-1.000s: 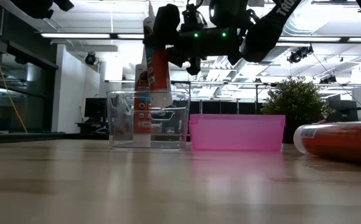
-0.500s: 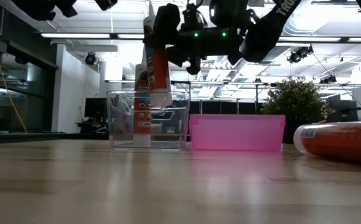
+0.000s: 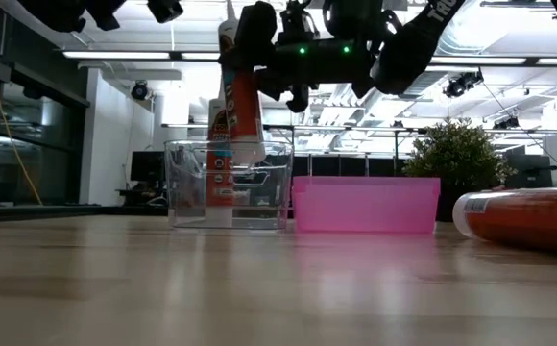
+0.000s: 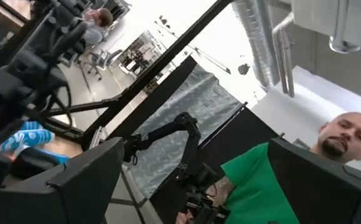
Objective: Pick & place silicon tubes, Sealant and Lysol wipes
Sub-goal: Put the left orange sealant into the transparent bin
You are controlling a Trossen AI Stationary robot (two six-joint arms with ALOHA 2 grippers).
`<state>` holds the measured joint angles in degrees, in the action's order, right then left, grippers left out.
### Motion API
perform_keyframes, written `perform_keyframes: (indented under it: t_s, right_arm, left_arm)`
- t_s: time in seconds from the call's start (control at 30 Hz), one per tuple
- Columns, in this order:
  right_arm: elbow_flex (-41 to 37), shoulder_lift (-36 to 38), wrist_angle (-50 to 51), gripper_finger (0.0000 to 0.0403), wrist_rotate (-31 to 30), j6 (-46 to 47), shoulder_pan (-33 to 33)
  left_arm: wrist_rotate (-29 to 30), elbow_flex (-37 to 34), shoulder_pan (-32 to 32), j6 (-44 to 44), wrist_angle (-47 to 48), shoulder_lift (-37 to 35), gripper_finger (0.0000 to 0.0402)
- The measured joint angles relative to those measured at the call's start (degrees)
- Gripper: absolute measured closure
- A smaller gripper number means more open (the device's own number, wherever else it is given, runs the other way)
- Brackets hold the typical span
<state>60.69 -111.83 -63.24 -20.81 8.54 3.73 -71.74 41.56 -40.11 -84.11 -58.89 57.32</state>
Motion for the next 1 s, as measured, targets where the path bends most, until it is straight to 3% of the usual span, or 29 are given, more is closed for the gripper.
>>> perform_keyframes:
  t_s: [0.53, 1.0]
  right_arm:
    - [0.0, 0.1, 0.4, 0.02, -1.8, -0.1, -1.2]
    - [0.0, 0.1, 0.4, 0.02, -2.7, -1.0, -1.3]
  left_arm:
    - [1.7, 0.0, 0.0, 13.0, 2.5, -0.1, 0.001]
    - [2.5, 0.0, 0.0, 10.4, 6.9, -0.1, 0.001]
